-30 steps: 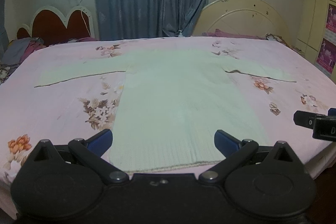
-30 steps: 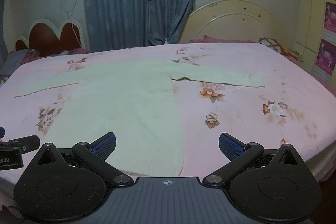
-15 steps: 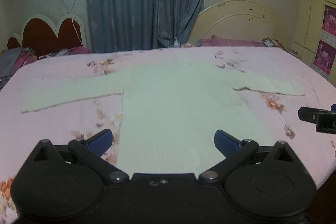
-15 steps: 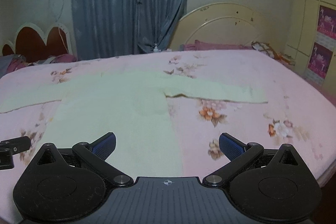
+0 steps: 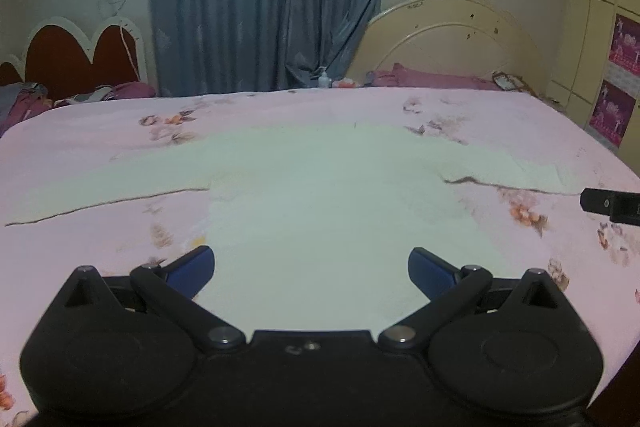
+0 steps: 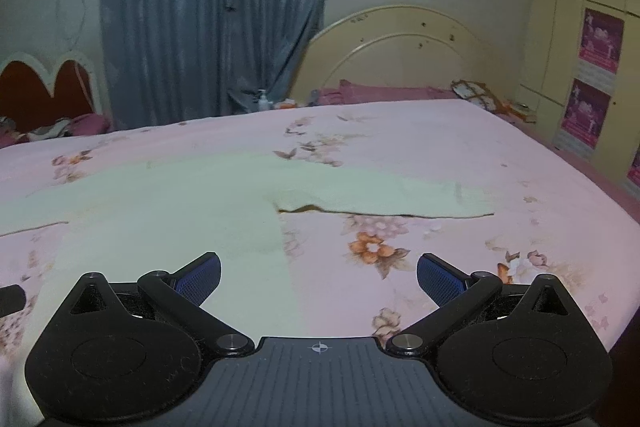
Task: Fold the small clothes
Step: 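Move the right tool to the sweater's sleeve cuff and grasp it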
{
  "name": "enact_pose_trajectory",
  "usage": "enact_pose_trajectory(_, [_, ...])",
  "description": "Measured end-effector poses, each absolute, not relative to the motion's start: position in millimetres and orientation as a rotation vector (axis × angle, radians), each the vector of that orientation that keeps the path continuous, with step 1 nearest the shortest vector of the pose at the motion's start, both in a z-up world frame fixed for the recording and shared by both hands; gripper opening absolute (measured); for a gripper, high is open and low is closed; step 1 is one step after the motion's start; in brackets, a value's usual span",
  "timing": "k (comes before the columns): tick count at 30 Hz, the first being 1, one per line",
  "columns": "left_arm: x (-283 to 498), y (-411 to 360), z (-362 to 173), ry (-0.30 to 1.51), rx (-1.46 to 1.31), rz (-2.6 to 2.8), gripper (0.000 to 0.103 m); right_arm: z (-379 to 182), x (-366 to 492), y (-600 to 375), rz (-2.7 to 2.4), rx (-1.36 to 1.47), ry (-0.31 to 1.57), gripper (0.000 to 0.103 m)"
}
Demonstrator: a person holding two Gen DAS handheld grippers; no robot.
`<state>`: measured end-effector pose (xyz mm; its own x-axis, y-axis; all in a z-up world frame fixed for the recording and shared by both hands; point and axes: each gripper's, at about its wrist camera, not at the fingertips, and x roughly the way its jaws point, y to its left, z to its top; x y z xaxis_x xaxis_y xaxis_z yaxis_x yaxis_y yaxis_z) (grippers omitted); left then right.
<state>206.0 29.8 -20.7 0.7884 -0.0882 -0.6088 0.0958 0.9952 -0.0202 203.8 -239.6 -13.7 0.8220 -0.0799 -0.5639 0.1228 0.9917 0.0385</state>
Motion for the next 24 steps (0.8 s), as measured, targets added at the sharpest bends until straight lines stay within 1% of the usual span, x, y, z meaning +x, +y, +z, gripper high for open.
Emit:
enact_pose_trajectory(8, [262.3, -6.8, -28.1, 0.641, 0.036, -0.098, 0.103, -28.0, 266.6, -290.2, -0.141, 0.109, 0.614, 0.103])
enact_pose_trajectory(14, [314.4, -43.3, -46.7, 0.678, 0.027, -0.104, 0.103, -49.3, 316.3, -368.4, -0.184, 0.233, 0.63, 0.103])
enact_pose_trajectory(18, [343.8, -65.3, -62.1, 0.736, 0.026, -0.125, 0.103, -67.2, 343.0, -416.4, -0.232, 0.285, 0.635, 0.103])
enact_pose_trajectory(24, [374.9, -89.7, -79.6, 0.792, 0.102, -0.085, 0.103, -100.2, 372.3, -475.2, -0.298, 0.365, 0.649, 0.102])
